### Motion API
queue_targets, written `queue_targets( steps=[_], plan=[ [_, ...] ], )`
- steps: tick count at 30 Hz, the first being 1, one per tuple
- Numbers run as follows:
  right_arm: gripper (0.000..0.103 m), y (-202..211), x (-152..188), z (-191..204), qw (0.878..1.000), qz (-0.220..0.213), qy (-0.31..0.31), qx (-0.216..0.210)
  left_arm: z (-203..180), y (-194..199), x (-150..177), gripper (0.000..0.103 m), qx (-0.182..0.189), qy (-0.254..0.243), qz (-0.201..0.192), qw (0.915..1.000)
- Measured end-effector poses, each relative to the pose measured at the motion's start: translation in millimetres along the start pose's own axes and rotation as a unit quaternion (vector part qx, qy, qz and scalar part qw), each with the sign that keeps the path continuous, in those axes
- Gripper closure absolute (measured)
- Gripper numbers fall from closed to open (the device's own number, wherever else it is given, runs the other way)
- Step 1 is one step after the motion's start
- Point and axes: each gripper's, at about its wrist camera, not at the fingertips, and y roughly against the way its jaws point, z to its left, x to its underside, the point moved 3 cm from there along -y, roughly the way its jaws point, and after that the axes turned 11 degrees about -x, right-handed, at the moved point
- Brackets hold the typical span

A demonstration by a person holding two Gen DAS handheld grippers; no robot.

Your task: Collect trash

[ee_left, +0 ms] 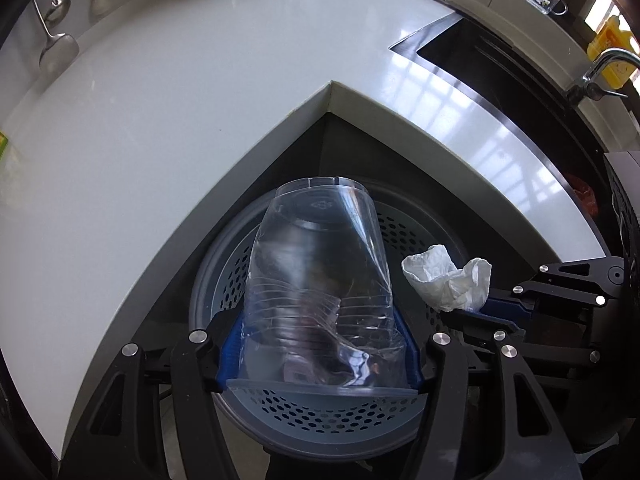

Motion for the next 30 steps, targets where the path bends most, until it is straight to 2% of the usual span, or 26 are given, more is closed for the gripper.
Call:
queue_targets(
  steps=[3, 5, 6, 7, 9, 13, 20, 30],
  plan=[
    [0.092, -3, 2, 1, 1.0, 0.005, -0.002, -0.002, -1, -3, 0, 0.041, 0.001, -0.004, 0.004, 1.0],
    [0.087, -5, 0, 2, 1.0, 0.007, -0.003, -0.003, -1, -5, 0, 0.039, -0.003, -0.007, 0.005, 1.0],
    [0.08, -6, 0, 2, 1.0, 0.009, -0.005, -0.005, 0, -6, -1, 0.038, -0.002, -0.008, 0.006, 0.9999],
    [0.068, -8, -4, 3, 1.0, 0.009, -0.006, -0.004, -1, -6, -1, 0.038, -0.001, -0.009, 0.007, 0.9999],
    [0.057, -9, -6, 6, 1.0, 0.008, -0.006, -0.004, 0, -6, -1, 0.036, -0.005, -0.01, 0.005, 0.9999],
    [0.051, -9, -8, 8, 1.0, 0.004, -0.008, -0.005, 0, -6, -4, 0.031, -0.01, -0.006, 0.002, 0.9999],
    [0.051, -4, -8, 10, 1.0, -0.002, -0.004, -0.004, 5, 3, -4, 0.008, -0.015, 0.005, -0.011, 0.9998],
    [0.051, 7, -6, 12, 1.0, -0.013, 0.001, -0.003, 12, 12, -4, 0.007, -0.022, 0.01, -0.014, 0.9996]
  ],
)
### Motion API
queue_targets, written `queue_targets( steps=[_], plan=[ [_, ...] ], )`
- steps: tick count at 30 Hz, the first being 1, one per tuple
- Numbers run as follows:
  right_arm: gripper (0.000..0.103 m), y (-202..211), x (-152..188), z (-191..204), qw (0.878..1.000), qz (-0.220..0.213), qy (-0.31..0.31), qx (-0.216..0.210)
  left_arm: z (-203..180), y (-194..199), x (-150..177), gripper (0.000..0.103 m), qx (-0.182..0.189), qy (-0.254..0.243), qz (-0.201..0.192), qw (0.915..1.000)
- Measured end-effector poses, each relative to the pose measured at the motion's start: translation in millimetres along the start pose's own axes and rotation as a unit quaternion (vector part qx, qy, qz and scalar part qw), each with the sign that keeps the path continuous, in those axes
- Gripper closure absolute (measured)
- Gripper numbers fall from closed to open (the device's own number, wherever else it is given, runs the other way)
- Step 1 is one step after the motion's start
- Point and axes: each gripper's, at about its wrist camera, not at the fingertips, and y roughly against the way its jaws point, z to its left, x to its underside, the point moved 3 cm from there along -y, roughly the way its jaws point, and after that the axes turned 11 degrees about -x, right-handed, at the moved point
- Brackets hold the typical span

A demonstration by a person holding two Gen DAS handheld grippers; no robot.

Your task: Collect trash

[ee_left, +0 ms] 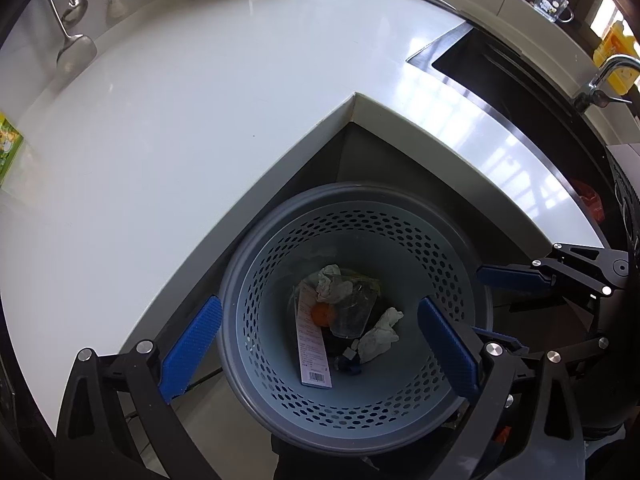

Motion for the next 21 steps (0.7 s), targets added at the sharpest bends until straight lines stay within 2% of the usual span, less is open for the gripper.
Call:
queue_targets(
  steps=[7, 15, 21],
  plan=[
    [0.049, 16, 2, 0, 1.0, -0.01, -0.014, 0.001, 8, 12, 2, 0.007, -0.011, 0.0, -0.013, 0.9998],
    [0.047, 26, 7, 8, 1.0, -0.013, 0.006, 0.018, 16, 32, 3, 0.007, -0.042, -0.005, -0.041, 0.9982],
    [0.045, 34, 12, 5, 1.0, -0.023, -0.005, 0.013, 18, 50, 3, 0.007, -0.07, -0.013, -0.067, 0.9952]
  ],
)
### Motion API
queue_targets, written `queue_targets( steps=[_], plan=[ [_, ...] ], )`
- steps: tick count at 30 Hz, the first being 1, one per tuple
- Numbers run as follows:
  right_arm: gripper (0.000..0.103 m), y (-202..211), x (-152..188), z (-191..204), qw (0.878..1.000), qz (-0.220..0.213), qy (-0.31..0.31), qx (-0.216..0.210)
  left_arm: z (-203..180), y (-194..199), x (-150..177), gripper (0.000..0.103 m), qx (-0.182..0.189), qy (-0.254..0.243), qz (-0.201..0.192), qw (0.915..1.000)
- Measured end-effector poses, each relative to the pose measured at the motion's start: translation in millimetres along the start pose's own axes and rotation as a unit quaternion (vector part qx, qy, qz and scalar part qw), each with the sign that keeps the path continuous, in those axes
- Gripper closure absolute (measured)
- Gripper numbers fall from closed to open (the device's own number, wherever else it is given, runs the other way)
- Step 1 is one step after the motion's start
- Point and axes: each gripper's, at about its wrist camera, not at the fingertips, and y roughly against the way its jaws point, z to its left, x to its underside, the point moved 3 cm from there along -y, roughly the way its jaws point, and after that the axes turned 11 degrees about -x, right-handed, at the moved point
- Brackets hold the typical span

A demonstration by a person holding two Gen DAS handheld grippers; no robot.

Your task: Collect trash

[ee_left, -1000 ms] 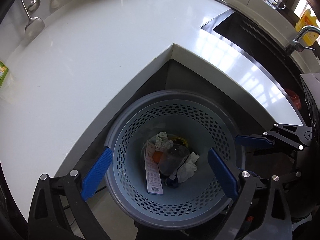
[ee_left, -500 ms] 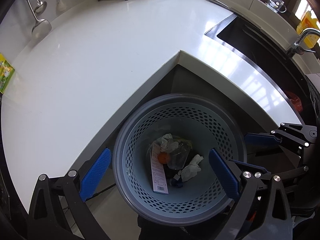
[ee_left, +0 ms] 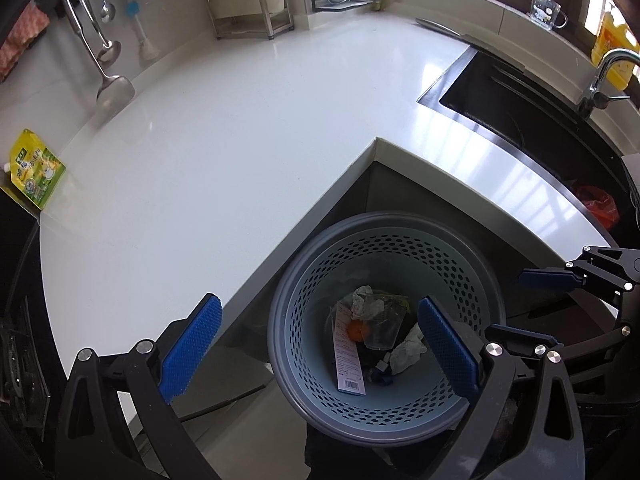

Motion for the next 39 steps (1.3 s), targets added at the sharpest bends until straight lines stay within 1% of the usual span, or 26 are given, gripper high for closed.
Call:
queue_targets(
  steps=[3, 5, 15, 24, 32, 39],
  plan=[
    [0.045, 2, 2, -1, 1.0, -0.002, -0.007, -0.003, -1, 10, -2, 0.007, -0.015, -0.014, -0.016, 0.9997],
    [0.045, 3, 3, -2, 1.0, -0.002, -0.01, -0.005, 0, 14, -2, 0.007, -0.016, -0.014, -0.019, 0.9996],
    [0.044, 7, 3, -3, 1.0, -0.007, -0.013, -0.004, 4, 15, 0, 0.007, -0.021, -0.002, -0.003, 0.9998],
    [0.043, 11, 4, -6, 1.0, -0.014, -0.021, -0.006, 9, 19, 0, 0.006, -0.023, 0.008, -0.004, 0.9997],
    [0.043, 11, 4, -7, 1.0, -0.014, -0.019, -0.006, 7, 22, -1, 0.006, -0.015, 0.007, -0.005, 0.9999],
    [0.043, 11, 6, -7, 1.0, -0.012, -0.017, -0.005, 5, 25, -2, 0.006, -0.02, 0.005, -0.007, 0.9998]
  ],
)
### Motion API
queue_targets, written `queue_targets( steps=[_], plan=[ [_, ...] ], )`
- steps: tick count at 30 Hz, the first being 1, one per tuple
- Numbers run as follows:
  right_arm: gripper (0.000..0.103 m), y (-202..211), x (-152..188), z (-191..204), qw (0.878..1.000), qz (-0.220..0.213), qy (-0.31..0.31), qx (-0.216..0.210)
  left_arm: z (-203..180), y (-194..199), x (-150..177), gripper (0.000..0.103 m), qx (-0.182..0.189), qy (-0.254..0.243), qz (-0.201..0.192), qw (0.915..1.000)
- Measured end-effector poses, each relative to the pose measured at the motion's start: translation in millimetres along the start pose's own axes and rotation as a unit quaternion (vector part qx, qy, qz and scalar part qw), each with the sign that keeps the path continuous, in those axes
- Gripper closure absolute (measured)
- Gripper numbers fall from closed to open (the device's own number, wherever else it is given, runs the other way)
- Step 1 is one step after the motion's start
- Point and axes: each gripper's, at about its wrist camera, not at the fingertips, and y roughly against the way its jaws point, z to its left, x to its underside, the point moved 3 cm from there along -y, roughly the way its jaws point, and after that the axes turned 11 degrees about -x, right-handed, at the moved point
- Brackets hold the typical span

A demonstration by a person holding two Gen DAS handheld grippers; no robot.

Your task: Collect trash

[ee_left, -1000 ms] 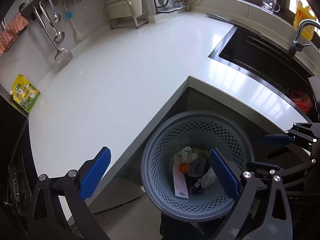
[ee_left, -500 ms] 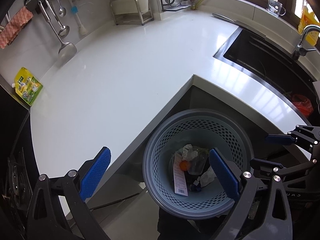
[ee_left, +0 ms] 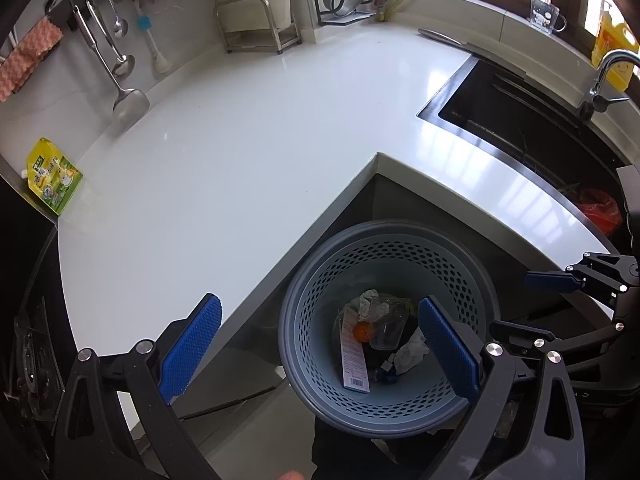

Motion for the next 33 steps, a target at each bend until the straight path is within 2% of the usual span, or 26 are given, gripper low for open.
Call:
queue_targets(
  steps=[13, 19, 33],
  plan=[
    [0.043, -5, 2, 2, 1.0, 0.004, -0.001, 0.0, 7, -4, 1, 0.006, -0.008, 0.016, 0.012, 0.9998],
    [0.043, -7, 2, 3, 1.0, 0.005, -0.004, 0.0, 7, -7, 3, 0.006, 0.003, 0.022, 0.022, 0.9995],
    [0.043, -11, 2, 4, 1.0, 0.012, -0.002, 0.001, 8, -4, 3, 0.006, -0.001, 0.023, 0.012, 0.9997]
  ],
)
